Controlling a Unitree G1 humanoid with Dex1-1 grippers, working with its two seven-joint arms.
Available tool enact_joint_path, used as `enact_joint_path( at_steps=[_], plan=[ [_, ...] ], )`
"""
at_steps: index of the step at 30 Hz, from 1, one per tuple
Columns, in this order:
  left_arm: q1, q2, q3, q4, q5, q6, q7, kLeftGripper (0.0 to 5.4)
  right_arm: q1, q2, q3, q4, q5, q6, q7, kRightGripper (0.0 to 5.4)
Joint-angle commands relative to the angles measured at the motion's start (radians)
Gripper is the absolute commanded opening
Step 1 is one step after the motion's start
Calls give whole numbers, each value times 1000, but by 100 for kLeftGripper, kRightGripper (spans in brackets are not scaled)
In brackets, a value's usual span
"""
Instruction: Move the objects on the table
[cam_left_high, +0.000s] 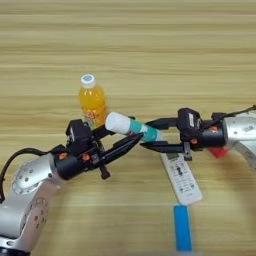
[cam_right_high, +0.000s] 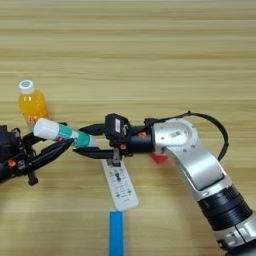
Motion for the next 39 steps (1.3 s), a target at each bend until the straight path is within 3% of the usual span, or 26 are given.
enact_joint_path(
  at_steps=[1,3,4,16,23,29,33,39],
  plan=[
    [-7,1,24,5,8,-14,15,176,-2,-17,8,9,-16,1,13,166],
    [-7,1,24,5,8,-15,15,176,-1,-18,8,8,-16,0,13,166],
    [-6,0,23,6,9,-15,16,176,0,-18,8,7,-17,-2,14,204],
    [-7,-5,19,9,15,-20,22,162,6,-23,0,-6,-10,-2,14,349],
    [-10,0,24,16,18,-26,23,162,4,-9,-53,-30,50,22,-12,427],
    [-25,25,28,42,93,-78,26,162,12,-20,-117,-56,104,42,-32,490],
    [-45,43,15,90,217,-164,44,162,12,-27,-155,-70,131,54,-41,533],
    [-48,52,-27,156,341,-256,61,162,8,-32,-186,-84,154,65,-52,540]
  ],
)
